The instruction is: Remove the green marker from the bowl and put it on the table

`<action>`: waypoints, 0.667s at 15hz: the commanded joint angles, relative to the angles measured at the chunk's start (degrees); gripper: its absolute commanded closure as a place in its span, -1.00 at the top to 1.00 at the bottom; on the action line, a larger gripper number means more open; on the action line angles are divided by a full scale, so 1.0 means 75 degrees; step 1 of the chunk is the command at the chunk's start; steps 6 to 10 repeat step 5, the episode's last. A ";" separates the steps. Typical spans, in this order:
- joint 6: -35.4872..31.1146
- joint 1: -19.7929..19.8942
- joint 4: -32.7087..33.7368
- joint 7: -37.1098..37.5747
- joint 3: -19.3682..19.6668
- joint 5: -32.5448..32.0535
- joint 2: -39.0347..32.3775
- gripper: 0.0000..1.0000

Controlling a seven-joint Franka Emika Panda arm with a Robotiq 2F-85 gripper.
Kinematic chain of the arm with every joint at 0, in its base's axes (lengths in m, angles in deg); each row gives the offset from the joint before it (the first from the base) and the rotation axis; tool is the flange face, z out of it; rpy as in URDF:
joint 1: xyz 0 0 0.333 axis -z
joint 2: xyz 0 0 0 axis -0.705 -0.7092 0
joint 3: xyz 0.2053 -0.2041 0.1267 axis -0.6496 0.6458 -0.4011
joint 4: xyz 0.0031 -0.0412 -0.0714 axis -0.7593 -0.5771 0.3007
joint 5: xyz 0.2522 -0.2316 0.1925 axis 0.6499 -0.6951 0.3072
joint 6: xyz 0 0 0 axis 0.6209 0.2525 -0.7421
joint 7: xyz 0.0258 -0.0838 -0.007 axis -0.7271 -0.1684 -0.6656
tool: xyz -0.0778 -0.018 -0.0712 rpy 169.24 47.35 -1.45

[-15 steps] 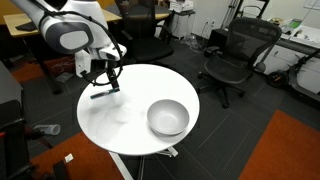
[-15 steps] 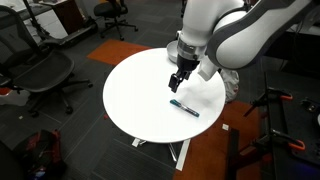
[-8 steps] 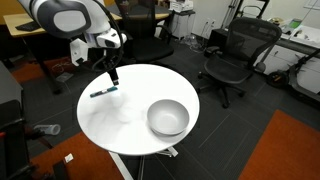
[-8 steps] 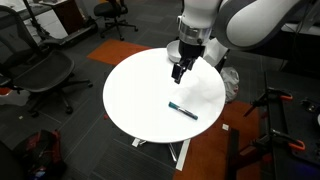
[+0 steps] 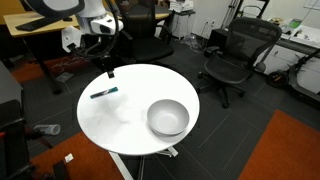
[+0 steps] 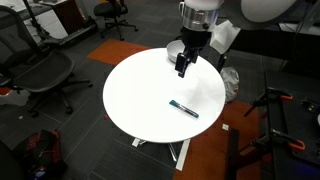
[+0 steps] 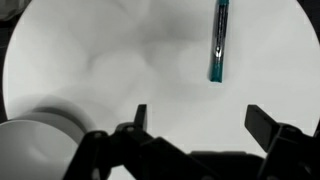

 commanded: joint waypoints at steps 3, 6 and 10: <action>0.0021 0.0230 0.0011 0.0032 -0.0218 -0.0054 -0.0032 1.00; 0.0020 0.0230 0.0011 0.0031 -0.0221 -0.0054 -0.0042 1.00; 0.0020 0.0230 0.0011 0.0031 -0.0221 -0.0054 -0.0042 1.00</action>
